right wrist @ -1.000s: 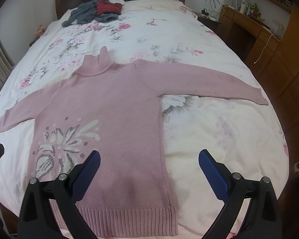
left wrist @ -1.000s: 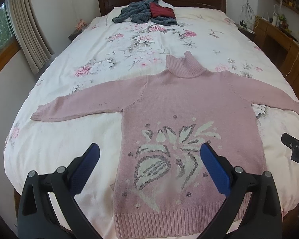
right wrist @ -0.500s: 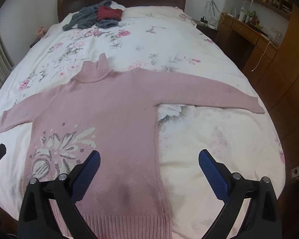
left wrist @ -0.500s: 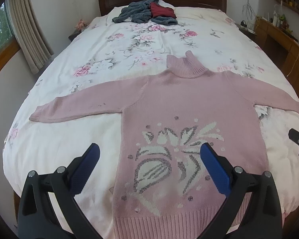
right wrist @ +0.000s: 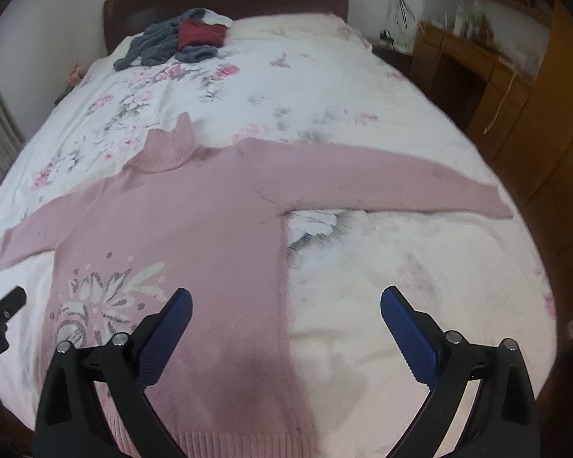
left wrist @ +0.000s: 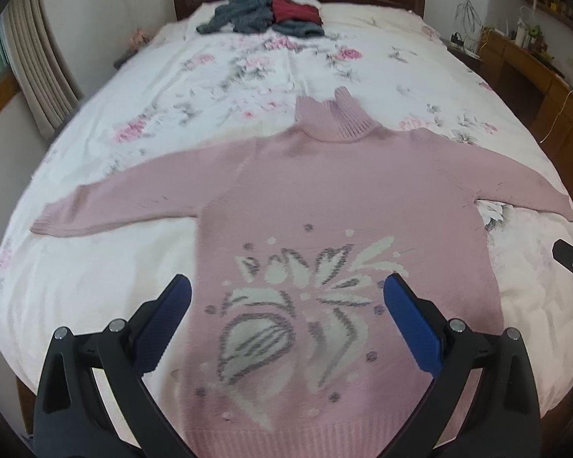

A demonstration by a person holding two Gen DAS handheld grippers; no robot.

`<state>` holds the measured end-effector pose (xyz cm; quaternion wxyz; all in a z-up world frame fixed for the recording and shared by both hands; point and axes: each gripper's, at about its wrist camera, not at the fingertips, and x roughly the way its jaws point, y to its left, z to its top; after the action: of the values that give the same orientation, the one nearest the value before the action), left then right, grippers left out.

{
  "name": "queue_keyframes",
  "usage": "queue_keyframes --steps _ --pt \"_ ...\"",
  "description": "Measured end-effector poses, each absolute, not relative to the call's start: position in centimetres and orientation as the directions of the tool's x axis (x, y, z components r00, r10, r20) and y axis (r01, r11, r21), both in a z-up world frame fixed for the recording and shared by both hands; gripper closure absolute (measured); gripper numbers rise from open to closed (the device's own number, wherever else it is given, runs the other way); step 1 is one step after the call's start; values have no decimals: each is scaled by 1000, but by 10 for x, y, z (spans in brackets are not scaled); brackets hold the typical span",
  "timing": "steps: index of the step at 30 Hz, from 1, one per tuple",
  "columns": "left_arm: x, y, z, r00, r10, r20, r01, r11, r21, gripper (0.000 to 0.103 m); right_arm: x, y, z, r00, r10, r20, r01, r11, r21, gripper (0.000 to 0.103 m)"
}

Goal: Fold small clothes
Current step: 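Grasp the ribbed cuff of the sweater sleeve with the right gripper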

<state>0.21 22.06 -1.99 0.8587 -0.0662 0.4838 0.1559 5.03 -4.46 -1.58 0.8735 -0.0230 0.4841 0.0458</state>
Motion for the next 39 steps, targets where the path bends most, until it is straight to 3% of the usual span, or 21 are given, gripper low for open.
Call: queue_keyframes --steps 13,19,24,25,28,29,30,31,32,39 --pt "159 138 -53 489 69 -870 -222 974 -47 3 225 -345 -84 380 33 -925 391 900 192 4" --pt "225 96 -68 514 -16 -857 -165 979 -117 3 277 -420 -134 309 35 -950 516 833 198 5" --pt "248 88 -82 498 -22 -867 -163 979 -119 3 295 -434 -157 286 77 -955 515 828 221 5" --pt "251 90 -85 491 -25 -871 -167 978 -122 3 298 -435 -159 287 67 -956 518 828 213 7" --pt "249 100 -93 469 -28 -883 -189 973 -131 3 304 -437 -157 308 21 -951 517 836 186 33" --pt "248 104 -97 458 -23 -889 -198 972 -127 3 305 -434 -156 304 10 -952 514 840 173 51" --pt "248 108 -100 450 -19 -893 -206 970 -125 3 310 -435 -155 308 13 -951 505 845 175 74" --pt "246 111 -101 445 -18 -896 -212 969 -125 3 313 -434 -153 322 50 -945 487 848 210 83" --pt "244 116 -103 439 -12 -899 -222 968 -121 3 314 -437 -151 335 76 -939 481 843 240 88" --pt "226 150 -104 428 32 -903 -260 961 -89 3 296 -393 -108 442 133 -887 332 895 299 90"
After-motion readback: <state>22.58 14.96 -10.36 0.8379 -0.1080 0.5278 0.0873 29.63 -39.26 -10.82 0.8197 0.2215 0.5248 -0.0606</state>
